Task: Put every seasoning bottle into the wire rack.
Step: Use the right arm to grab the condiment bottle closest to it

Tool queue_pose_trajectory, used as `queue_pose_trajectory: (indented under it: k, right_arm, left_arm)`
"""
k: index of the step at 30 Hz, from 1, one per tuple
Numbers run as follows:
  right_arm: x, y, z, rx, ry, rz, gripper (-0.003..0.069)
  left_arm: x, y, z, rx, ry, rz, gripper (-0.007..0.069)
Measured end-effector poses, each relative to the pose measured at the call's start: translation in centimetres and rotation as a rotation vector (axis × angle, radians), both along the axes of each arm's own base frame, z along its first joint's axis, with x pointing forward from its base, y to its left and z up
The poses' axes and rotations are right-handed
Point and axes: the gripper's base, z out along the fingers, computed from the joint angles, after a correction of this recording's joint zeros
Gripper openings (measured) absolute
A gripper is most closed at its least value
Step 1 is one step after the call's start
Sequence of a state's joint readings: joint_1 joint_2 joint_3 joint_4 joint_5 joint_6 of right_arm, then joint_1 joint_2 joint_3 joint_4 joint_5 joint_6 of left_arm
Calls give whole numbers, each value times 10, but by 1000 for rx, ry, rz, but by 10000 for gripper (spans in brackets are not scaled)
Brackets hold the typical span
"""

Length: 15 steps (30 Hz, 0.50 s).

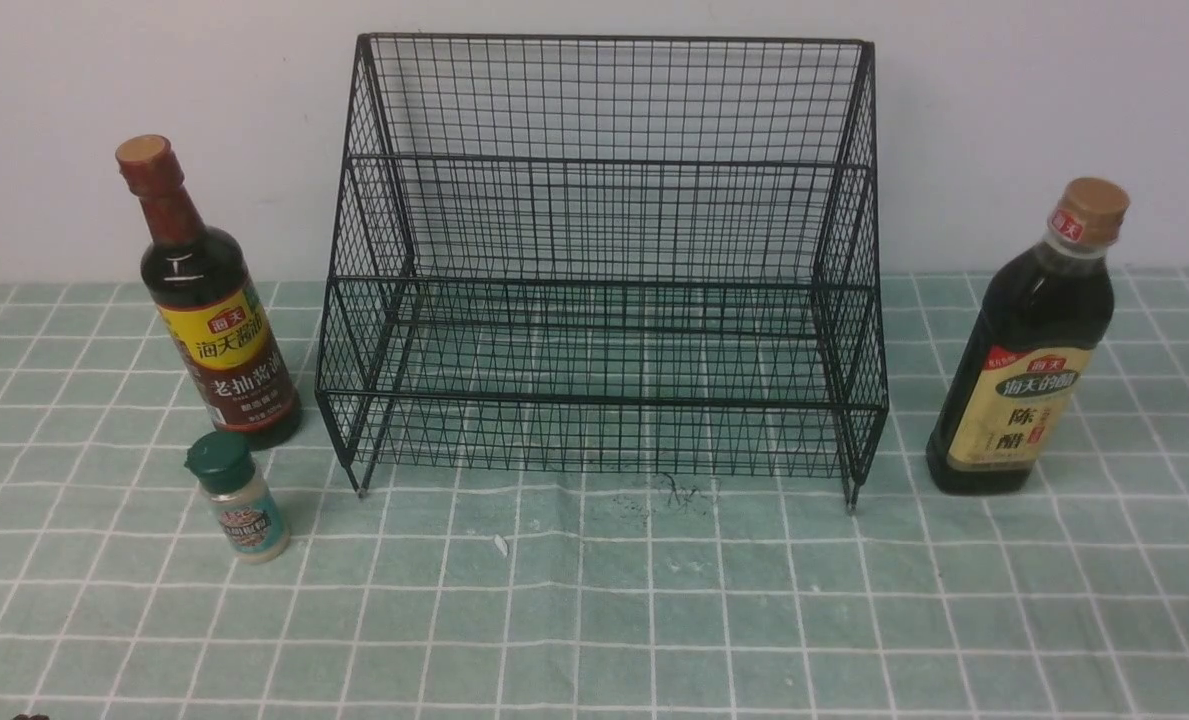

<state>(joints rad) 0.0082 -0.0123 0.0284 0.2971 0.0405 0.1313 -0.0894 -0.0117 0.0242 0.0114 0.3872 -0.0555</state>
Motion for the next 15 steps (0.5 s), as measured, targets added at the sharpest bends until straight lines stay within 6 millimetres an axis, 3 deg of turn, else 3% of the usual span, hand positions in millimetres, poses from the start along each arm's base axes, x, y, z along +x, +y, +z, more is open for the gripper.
queue_pose_trajectory:
  k: [11, 14, 15]
  right_arm:
    - [-5, -8, 21, 114, -228, -63, -15]
    - [-8, -6, 35, 116, -232, -45, -15]
    - [-11, -4, 56, 87, -234, -29, -15]
  left_arm:
    - [0, 0, 0, 0, 0, 0, -6]
    - [0, 0, 0, 0, 0, 0, -6]
    - [0, 0, 0, 0, 0, 0, -6]
